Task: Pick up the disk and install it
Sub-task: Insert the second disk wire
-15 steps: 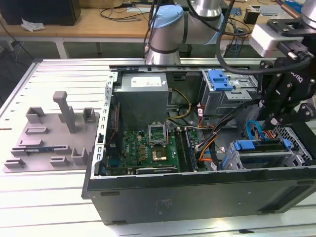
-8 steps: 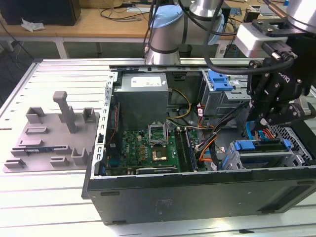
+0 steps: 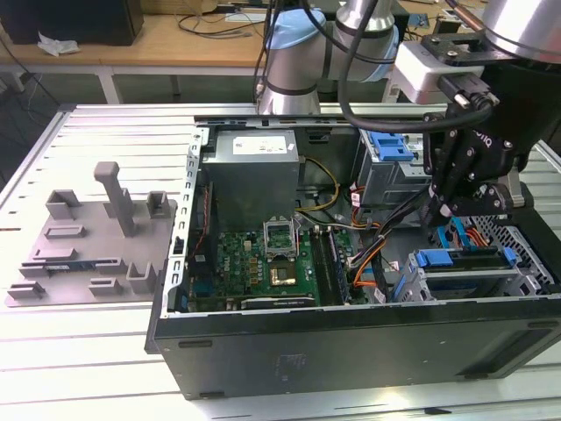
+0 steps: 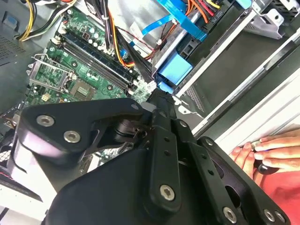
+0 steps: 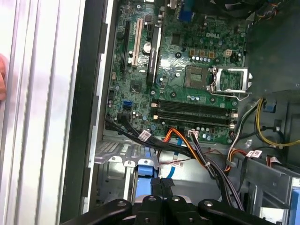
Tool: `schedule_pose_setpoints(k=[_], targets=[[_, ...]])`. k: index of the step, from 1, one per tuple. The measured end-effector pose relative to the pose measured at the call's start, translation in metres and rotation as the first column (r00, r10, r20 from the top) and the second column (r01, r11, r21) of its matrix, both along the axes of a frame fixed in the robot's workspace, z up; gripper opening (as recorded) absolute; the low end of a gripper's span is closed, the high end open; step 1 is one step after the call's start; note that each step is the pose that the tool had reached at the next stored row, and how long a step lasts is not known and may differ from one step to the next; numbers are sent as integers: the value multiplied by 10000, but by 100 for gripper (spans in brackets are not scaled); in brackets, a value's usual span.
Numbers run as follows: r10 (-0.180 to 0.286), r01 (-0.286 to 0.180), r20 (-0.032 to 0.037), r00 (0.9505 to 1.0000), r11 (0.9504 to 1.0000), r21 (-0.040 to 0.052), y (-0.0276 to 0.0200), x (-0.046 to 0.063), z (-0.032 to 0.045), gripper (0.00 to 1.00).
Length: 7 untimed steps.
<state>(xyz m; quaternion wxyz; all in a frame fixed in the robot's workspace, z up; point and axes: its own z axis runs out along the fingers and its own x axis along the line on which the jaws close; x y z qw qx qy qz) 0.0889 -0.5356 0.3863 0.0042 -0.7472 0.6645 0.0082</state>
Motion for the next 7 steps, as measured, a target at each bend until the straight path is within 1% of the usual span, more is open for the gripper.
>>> schedule_pose_setpoints(k=[7], targets=[[0,0,0,10000,10000,0,1,-4,0,11]])
